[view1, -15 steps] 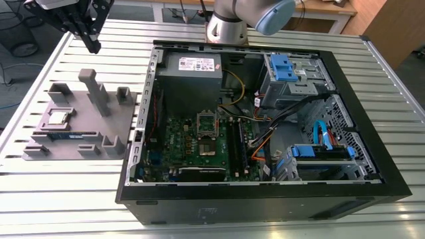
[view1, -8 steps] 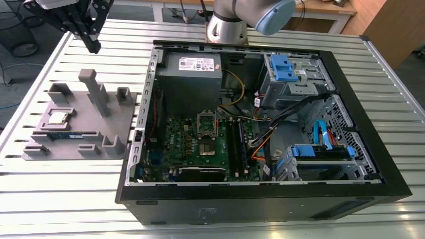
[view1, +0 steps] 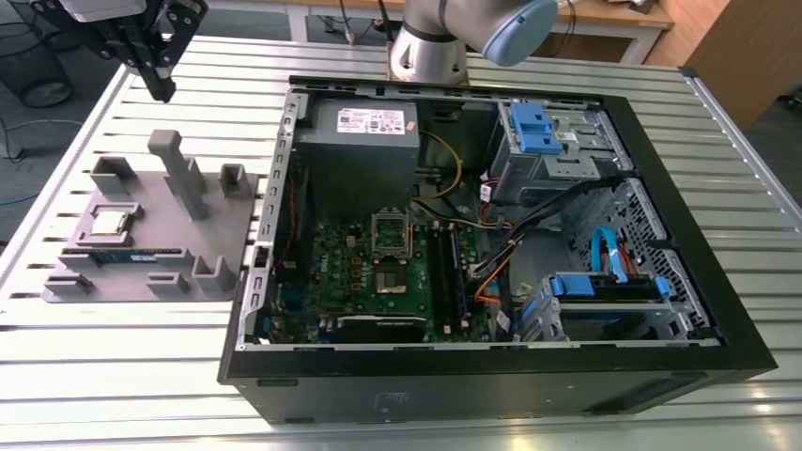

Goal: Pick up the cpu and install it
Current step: 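Pick up the cpu and move it towards the insertion slot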

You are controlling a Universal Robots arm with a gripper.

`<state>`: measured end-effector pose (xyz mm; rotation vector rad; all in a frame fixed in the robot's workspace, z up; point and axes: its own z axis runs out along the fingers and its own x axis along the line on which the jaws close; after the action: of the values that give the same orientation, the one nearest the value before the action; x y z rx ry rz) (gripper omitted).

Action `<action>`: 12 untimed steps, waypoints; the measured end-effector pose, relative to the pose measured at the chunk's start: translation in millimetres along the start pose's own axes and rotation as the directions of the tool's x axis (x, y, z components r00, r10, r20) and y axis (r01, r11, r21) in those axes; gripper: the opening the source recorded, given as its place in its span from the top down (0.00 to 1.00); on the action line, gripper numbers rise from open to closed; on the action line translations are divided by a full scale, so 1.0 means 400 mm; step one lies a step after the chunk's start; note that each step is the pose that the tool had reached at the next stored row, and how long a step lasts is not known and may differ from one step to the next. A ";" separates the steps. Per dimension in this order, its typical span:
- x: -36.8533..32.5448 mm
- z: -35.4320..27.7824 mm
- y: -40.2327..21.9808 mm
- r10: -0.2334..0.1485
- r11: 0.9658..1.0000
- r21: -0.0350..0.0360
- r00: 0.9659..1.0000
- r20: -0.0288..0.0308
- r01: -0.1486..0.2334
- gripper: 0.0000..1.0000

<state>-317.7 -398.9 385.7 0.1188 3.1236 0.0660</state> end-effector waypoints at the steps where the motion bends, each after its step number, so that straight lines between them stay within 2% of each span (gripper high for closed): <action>1: 0.000 0.000 0.000 0.000 1.000 0.000 1.000 0.000 0.000 0.89; 12: 0.002 0.000 0.000 0.000 1.000 0.000 1.000 -0.002 0.000 0.89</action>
<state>-318.5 -399.0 385.7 0.1187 3.1258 0.0657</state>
